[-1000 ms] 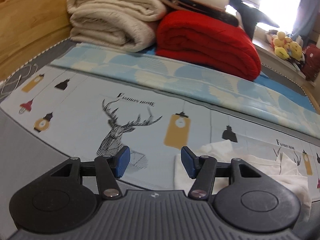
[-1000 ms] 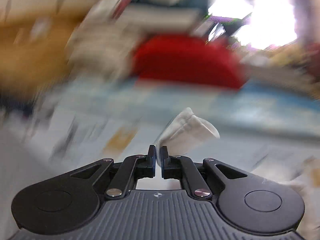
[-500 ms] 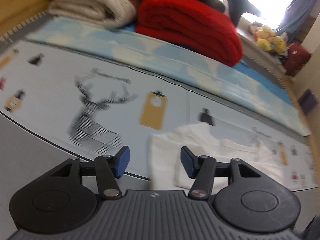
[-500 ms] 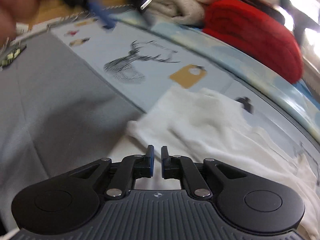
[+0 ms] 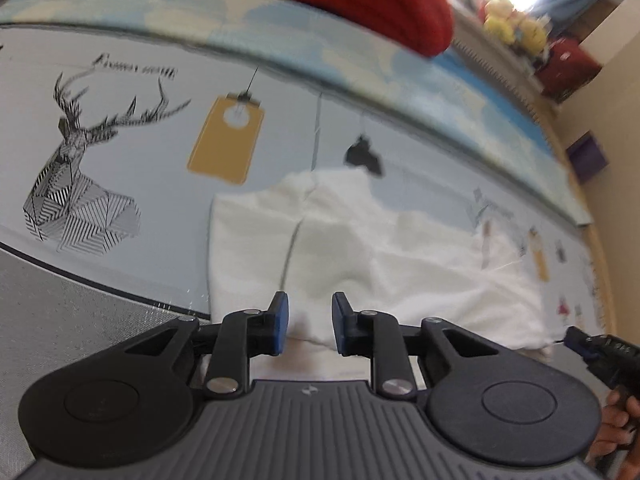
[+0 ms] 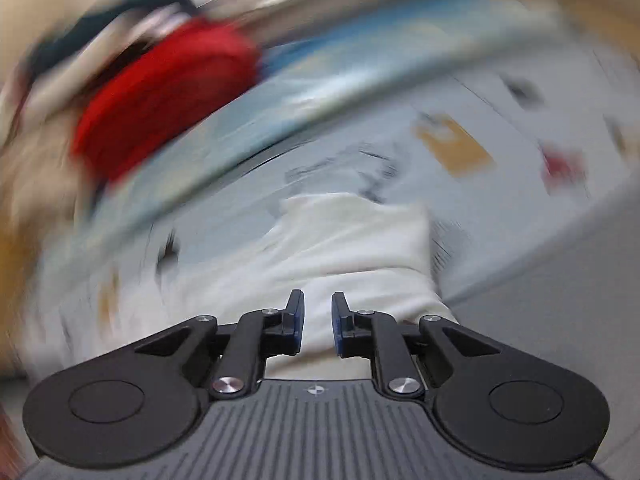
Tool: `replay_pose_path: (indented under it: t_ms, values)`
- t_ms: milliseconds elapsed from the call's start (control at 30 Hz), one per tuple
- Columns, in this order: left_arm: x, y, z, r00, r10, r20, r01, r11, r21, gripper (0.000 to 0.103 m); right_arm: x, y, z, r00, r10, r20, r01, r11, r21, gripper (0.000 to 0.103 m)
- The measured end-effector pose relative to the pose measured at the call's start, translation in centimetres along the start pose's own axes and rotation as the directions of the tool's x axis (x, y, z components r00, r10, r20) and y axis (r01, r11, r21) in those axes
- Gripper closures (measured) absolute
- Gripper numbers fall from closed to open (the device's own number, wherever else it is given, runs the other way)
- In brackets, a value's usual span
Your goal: Fold small clothes
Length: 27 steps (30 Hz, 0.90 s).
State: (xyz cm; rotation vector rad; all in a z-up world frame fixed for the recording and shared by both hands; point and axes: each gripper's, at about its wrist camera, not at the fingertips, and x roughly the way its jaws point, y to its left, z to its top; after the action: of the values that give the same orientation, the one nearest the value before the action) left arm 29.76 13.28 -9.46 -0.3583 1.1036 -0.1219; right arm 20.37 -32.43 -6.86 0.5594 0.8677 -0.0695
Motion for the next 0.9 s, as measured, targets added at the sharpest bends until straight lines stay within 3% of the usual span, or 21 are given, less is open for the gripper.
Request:
replay_pose_path:
  t_ms: [167,233,300,400,467,500,533,633,733,900]
  values:
    - [2.7,0.0,0.1,0.999,0.023,-0.038,-0.024,0.999,-0.023,0.075,2.9,-2.5,-0.4,0.992,0.016,-0.126,-0.008,0.998,0.058,0.085]
    - [3.6,0.0,0.3,0.998,0.042,-0.05,-0.044,0.999,-0.029,0.075,3.5,-3.1,-0.3,0.989,0.051,-0.14,-0.035,0.992,0.119,0.073]
    - [4.5,-0.1,0.2,0.996,0.052,-0.069,-0.054,0.998,-0.027,0.075,3.7,-3.6,0.1,0.989,0.04,-0.145,-0.015,0.985,0.172,0.053]
    - [5.6,-0.4,0.0,0.991,0.088,-0.099,-0.088,0.996,0.003,0.075,4.6,-4.4,0.4,0.99,0.011,-0.142,0.02,0.975,0.219,0.053]
    - [5.8,-0.5,-0.1,0.991,0.094,-0.098,-0.093,0.995,0.023,0.075,5.1,-5.0,0.3,0.989,-0.006,-0.147,0.044,0.966,0.255,0.055]
    - [5.9,-0.6,-0.2,0.991,0.096,-0.097,-0.093,0.995,0.034,0.076,5.1,-5.2,0.3,0.989,-0.018,-0.144,0.057,0.961,0.271,0.064]
    - [5.8,-0.7,-0.2,0.991,0.098,-0.09,-0.094,0.995,0.046,0.085,5.1,-5.3,0.3,0.99,-0.029,-0.139,0.068,0.956,0.284,0.075]
    - [5.0,-1.0,-0.5,0.992,0.107,-0.064,-0.101,0.991,0.088,0.101,4.8,-4.8,0.5,0.991,-0.052,-0.12,0.084,0.957,0.279,0.097]
    - [3.5,-1.2,-0.5,0.994,0.097,-0.041,-0.092,0.99,0.107,0.102,3.9,-3.9,0.5,0.991,-0.095,-0.092,0.115,0.965,0.236,0.099]
    - [-0.7,-1.3,-0.7,0.998,0.048,0.031,-0.051,0.992,0.119,0.102,0.8,-3.0,0.6,0.999,-0.04,-0.008,0.041,0.97,0.241,0.099]
